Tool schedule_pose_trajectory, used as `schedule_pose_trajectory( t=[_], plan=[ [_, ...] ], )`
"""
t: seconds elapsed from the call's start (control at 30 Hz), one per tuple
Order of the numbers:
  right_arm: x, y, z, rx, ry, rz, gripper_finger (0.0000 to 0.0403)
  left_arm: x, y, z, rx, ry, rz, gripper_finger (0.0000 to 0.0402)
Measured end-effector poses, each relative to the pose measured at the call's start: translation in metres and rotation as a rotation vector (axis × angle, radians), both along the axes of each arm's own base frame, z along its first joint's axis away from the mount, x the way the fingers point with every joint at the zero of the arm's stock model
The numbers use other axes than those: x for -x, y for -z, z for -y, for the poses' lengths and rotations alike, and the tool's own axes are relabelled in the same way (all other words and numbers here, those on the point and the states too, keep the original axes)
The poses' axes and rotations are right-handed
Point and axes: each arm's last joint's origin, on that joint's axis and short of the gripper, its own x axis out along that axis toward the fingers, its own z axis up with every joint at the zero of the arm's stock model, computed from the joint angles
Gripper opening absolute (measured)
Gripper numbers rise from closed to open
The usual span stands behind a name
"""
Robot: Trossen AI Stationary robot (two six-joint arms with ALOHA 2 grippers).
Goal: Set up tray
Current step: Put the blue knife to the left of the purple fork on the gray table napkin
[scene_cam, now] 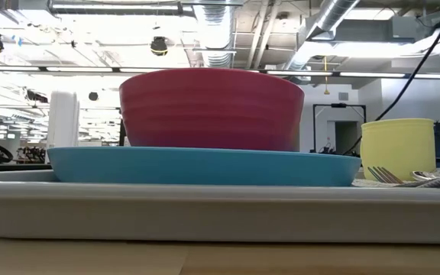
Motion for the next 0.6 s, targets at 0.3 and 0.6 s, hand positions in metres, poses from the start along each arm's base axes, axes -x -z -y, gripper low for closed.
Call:
schedule_pose_trajectory(
  t=[0.3, 0.6],
  plan=[
    [-0.003, -0.032, -0.001, 0.18, 0.017, 0.084, 0.0002, 0.0, 0.0, 0.0, -0.002, 0.001, 0.0, 0.0107],
    [-0.054, -0.035, 0.021, 0.392, -0.037, 0.544, 0.0001, 0.0, 0.0, 0.0, -0.002, 0.001, 0.0, 0.0107]
  ],
)
